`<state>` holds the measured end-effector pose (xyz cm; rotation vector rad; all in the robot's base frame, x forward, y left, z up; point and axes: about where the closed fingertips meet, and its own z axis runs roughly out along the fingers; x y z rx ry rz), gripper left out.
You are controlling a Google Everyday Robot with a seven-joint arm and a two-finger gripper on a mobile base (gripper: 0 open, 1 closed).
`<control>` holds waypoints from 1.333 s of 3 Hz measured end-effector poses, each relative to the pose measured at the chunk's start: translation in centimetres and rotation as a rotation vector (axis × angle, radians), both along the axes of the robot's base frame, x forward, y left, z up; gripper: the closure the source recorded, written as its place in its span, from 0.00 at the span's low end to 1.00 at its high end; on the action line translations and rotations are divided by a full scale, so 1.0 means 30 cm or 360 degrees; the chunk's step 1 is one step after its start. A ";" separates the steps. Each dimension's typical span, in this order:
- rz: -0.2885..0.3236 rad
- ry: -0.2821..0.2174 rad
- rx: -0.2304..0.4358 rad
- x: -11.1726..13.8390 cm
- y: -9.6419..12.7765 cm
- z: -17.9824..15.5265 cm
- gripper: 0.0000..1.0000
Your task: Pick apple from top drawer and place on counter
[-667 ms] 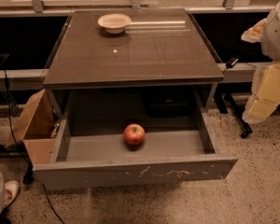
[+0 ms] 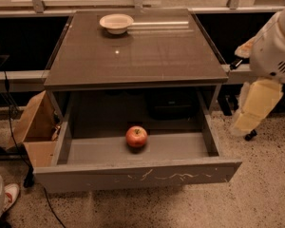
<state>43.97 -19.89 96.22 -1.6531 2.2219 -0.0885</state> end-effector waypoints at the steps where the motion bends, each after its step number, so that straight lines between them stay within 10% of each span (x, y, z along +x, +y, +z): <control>1: -0.0128 0.0055 0.0168 -0.013 0.083 -0.176 0.00; 2: -0.0261 0.0109 0.0359 0.002 0.189 -0.373 0.00; 4: -0.0297 0.0022 0.0416 0.065 0.214 -0.393 0.00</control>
Offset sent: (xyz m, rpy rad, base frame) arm 0.0242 0.0966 -0.1791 0.3957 0.0599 -0.2775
